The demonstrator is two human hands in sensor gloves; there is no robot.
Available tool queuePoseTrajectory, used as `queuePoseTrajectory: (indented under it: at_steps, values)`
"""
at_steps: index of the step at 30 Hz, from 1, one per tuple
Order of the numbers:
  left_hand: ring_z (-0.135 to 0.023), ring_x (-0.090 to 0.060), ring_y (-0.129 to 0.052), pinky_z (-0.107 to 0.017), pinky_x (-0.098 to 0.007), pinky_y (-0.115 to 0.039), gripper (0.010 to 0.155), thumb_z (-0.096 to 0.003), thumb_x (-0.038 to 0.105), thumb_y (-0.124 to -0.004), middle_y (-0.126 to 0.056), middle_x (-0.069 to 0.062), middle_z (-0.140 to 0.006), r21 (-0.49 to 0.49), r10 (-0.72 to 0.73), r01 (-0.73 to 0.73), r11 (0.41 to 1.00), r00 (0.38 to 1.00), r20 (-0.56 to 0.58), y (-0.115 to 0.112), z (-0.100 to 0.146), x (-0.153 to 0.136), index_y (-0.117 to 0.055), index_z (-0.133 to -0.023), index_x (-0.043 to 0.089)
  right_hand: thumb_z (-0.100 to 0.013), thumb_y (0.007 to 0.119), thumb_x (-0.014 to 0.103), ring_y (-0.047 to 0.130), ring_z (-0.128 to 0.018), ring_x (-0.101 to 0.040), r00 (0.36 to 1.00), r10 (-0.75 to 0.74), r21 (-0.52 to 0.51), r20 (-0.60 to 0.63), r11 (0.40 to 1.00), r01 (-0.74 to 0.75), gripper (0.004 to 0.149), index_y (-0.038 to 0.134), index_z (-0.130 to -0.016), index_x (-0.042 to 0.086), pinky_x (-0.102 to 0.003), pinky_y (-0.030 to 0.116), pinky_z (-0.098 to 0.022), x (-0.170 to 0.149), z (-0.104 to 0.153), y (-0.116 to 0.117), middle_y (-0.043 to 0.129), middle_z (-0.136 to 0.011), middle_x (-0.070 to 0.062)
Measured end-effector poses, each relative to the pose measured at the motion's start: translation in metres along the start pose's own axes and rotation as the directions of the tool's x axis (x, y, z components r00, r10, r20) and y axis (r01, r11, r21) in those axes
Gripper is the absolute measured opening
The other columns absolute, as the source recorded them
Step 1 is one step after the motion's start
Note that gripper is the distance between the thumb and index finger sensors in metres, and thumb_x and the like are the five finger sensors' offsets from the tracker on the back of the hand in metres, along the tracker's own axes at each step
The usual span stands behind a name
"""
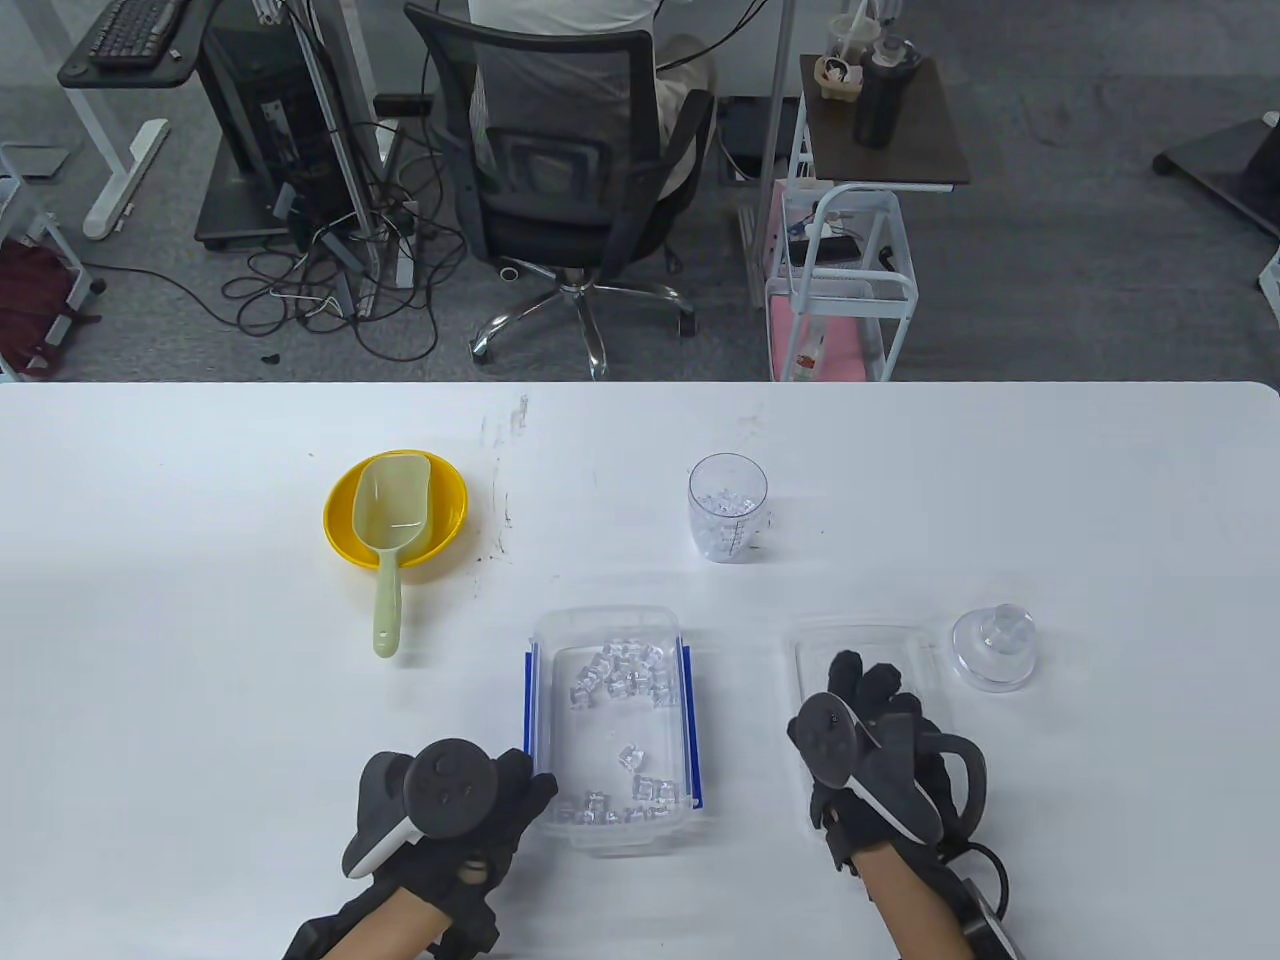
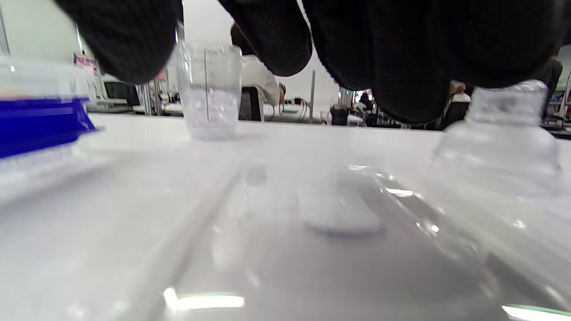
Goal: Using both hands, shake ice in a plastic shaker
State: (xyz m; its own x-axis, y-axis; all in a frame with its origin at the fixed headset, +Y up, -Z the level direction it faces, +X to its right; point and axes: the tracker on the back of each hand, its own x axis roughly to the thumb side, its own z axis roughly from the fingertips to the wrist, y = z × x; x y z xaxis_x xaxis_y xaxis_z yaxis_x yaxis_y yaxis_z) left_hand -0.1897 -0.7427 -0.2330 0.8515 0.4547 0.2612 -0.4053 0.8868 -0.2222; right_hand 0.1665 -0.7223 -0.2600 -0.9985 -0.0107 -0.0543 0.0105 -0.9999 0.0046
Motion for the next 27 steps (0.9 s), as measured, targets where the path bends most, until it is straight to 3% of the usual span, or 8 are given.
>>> queuePoseTrajectory:
  at_steps: [5, 9, 12, 19, 24, 27]
  values:
    - [-0.017, -0.007, -0.098, -0.008, -0.018, -0.086, 0.047, -0.0533, 0.045, -0.066, -0.094, -0.012, -0.045, 0.057, -0.061, 0.06, 0.997, 0.998, 0.021, 0.002, 0.003, 0.0, -0.08, -0.071, 0.004, -0.016, 0.082, 0.071, 0.072, -0.075, -0.071, 0.989, -0.101, 0.303, -0.107, 0.944, 0.129, 0.119, 0.046, -0.109, 0.007, -0.07, 0.074, -0.043, -0.012, -0.004, 0.017, 0.052, -0.103, -0.043]
    - [-0.017, -0.007, -0.098, -0.008, -0.018, -0.087, 0.047, -0.0532, 0.045, -0.066, -0.094, -0.012, -0.046, 0.059, -0.036, 0.035, 0.998, 0.999, 0.023, 0.002, 0.003, -0.003, -0.08, -0.072, 0.004, -0.015, 0.085, 0.07, 0.057, -0.07, -0.079, 0.994, -0.066, 0.395, -0.091, 0.914, 0.097, 0.12, 0.041, -0.107, 0.005, -0.071, 0.072, -0.044, -0.007, -0.008, 0.035, 0.039, -0.099, -0.049]
    - [-0.018, -0.007, -0.098, -0.008, -0.018, -0.087, 0.047, -0.0533, 0.045, -0.066, -0.094, -0.012, -0.046, 0.065, -0.046, 0.044, 0.997, 0.998, 0.03, 0.002, 0.003, -0.002, -0.08, -0.072, 0.004, -0.016, 0.087, 0.062, 0.059, -0.067, -0.081, 0.998, -0.004, 0.379, -0.061, 0.925, 0.027, 0.118, 0.038, -0.104, 0.001, -0.071, 0.072, -0.044, 0.0, -0.01, 0.039, 0.039, -0.096, -0.051]
    - [-0.018, -0.007, -0.098, -0.008, -0.019, -0.087, 0.047, -0.0534, 0.045, -0.066, -0.093, -0.012, -0.046, 0.064, -0.019, 0.017, 0.998, 0.999, 0.039, 0.002, 0.003, -0.004, -0.08, -0.072, 0.004, -0.009, 0.097, 0.044, 0.061, -0.064, -0.081, 1.0, -0.007, 0.41, -0.01, 0.912, 0.01, 0.121, 0.037, -0.101, -0.006, -0.073, 0.073, -0.042, 0.01, -0.009, 0.038, 0.039, -0.094, -0.052]
    - [-0.019, -0.008, -0.098, -0.009, -0.019, -0.087, 0.047, -0.0533, 0.045, -0.066, -0.093, -0.013, -0.047, 0.074, 0.001, -0.006, 0.997, 0.998, 0.056, 0.001, 0.003, -0.005, -0.079, -0.072, 0.004, -0.005, 0.1, 0.033, 0.067, -0.067, -0.075, 0.997, -0.021, 0.341, 0.078, 0.94, -0.007, 0.119, 0.042, -0.1, -0.006, -0.069, 0.076, -0.042, 0.013, -0.006, 0.028, 0.047, -0.096, -0.046]
    - [-0.019, -0.008, -0.098, -0.009, -0.019, -0.086, 0.048, -0.0535, 0.045, -0.065, -0.093, -0.013, -0.047, 0.09, -0.002, -0.004, 0.996, 0.998, 0.063, 0.0, 0.003, -0.005, -0.079, -0.072, 0.004, -0.007, 0.099, 0.028, 0.075, -0.066, -0.07, 0.989, -0.087, 0.23, 0.122, 0.972, 0.057, 0.111, 0.048, -0.099, -0.006, -0.065, 0.08, -0.04, 0.013, -0.003, 0.013, 0.057, -0.094, -0.043]
